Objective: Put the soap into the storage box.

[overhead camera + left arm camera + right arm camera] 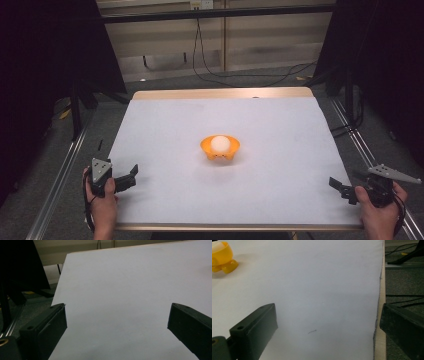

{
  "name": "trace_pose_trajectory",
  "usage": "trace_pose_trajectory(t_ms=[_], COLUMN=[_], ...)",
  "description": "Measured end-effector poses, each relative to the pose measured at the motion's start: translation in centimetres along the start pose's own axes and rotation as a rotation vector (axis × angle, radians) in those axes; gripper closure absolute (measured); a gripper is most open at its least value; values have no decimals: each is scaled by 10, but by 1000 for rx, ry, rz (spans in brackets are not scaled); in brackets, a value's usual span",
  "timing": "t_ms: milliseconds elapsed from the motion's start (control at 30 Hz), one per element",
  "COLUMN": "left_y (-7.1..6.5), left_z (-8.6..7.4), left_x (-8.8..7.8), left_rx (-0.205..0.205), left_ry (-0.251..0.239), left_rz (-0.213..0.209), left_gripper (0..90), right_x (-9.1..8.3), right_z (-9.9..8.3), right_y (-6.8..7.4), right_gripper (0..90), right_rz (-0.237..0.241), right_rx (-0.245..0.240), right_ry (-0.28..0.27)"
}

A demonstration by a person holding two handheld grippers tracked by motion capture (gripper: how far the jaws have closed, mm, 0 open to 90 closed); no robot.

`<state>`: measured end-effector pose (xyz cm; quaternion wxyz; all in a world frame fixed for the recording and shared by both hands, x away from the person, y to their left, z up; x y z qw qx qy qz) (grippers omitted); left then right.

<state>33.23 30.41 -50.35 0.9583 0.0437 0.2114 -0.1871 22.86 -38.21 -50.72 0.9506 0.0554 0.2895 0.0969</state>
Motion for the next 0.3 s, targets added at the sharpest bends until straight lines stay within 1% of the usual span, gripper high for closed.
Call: trace_pose_trajectory(t_ms=[167, 300], left_y=[0, 0], left_z=[0, 0], left_x=[0, 0], left_rx=[-1, -6], left_ry=[0, 3], left_rz=[0, -1], left_gripper=[22, 19], right_x=[-2, -2], right_z=[-3, -3], right_y=[0, -1], right_gripper=[28, 29], right_rz=[1, -4], right_rx=[18, 18], right_ry=[-17, -16])
Point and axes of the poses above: each handheld gripper's, and its own axes: x roughly forward along the jaws, z roughly out of its top, y roughly to its left, the point moved 5 cm from there along x, roughly forward along the jaws, and after that the axes turned 5 degrees about -z, right-handed, at the moved point
